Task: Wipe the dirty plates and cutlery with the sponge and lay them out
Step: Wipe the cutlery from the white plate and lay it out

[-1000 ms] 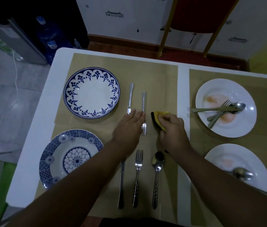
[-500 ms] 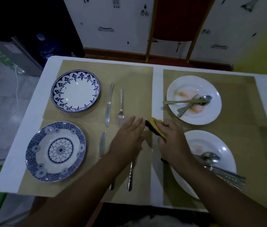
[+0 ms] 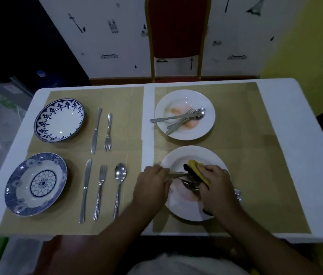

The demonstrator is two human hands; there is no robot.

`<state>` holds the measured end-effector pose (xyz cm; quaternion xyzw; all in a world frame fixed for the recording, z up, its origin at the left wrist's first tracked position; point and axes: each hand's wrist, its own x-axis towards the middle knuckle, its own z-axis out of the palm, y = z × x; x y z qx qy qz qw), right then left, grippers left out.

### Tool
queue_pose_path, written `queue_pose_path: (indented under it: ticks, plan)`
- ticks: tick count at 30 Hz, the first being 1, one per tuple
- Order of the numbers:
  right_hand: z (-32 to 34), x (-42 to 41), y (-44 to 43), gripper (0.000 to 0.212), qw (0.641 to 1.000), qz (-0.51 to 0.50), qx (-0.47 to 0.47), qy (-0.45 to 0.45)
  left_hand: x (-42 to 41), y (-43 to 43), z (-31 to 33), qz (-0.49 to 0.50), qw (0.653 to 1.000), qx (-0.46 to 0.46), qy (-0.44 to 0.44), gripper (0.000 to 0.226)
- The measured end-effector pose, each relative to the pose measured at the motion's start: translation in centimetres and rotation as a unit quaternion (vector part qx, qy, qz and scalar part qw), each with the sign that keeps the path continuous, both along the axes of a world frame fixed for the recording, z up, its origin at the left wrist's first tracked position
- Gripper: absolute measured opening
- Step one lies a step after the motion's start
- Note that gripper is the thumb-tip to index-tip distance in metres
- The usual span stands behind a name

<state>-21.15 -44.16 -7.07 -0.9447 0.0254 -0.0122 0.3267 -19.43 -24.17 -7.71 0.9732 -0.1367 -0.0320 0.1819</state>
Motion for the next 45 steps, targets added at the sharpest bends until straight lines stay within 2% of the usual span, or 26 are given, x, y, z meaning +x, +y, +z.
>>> queue_pose_path:
  ticks: [4,8,11,13,16,18,21,25,27,32,36,41,45]
  plan:
    - [-0.6,-0.8,-1.9,0.066,1.000,-0.012,0.018,-0.006,1.8,-1.5,-0.2,0.003,0.998,0.069,-0.003,0.016]
    - [-0.5,-1.4,-2.4,0.062,0.999,-0.037,0.019,-0.009,3.2,-1.9,-1.1,-0.030,0.992,0.118,0.045,0.021]
    - [-0.6,-1.4,-2.6,0.063,0.998,-0.057,0.015,-0.002,3.9,-1.7,-0.8,-0.045,0.991,0.090,0.090,0.020]
    - [-0.6,-1.4,-2.7,0.066,0.998,-0.064,0.025,-0.002,4.2,-1.4,0.5,-0.031,0.984,0.038,0.170,0.017]
    - [-0.5,-1.1,-2.4,0.068,0.997,-0.072,0.028,-0.005,4.6,-0.6,2.4,0.022,0.934,-0.078,0.349,0.013]
    - [-0.3,-0.8,-1.7,0.066,0.997,-0.073,0.027,-0.006,4.4,-0.1,3.2,0.076,0.890,-0.155,0.423,0.011]
    - [0.4,-0.9,-0.4,0.064,0.999,-0.025,0.021,-0.004,3.0,0.2,3.8,0.172,0.824,-0.256,0.476,0.015]
    - [1.1,-2.2,1.2,0.052,0.994,0.110,-0.013,0.001,0.5,-0.1,4.2,0.256,0.729,-0.391,0.501,0.016]
    - [0.4,-2.7,1.1,0.052,0.986,0.160,-0.038,0.006,-0.7,0.1,4.3,0.258,0.707,-0.421,0.507,0.016]
    - [0.9,-1.4,0.7,0.050,0.992,0.122,-0.038,-0.018,-1.8,0.8,4.6,0.235,0.729,-0.413,0.492,0.026]
    - [1.6,-1.0,1.1,0.053,0.985,0.166,-0.053,-0.015,-1.8,1.1,4.6,0.172,0.772,-0.403,0.461,0.026]
    - [0.8,0.5,0.3,0.047,0.988,0.118,-0.099,-0.012,-2.1,1.5,4.3,0.150,0.790,-0.391,0.447,0.024]
    - [1.4,-0.6,1.1,0.050,0.978,0.184,-0.089,-0.029,-2.3,1.7,4.4,0.119,0.810,-0.364,0.445,0.024]
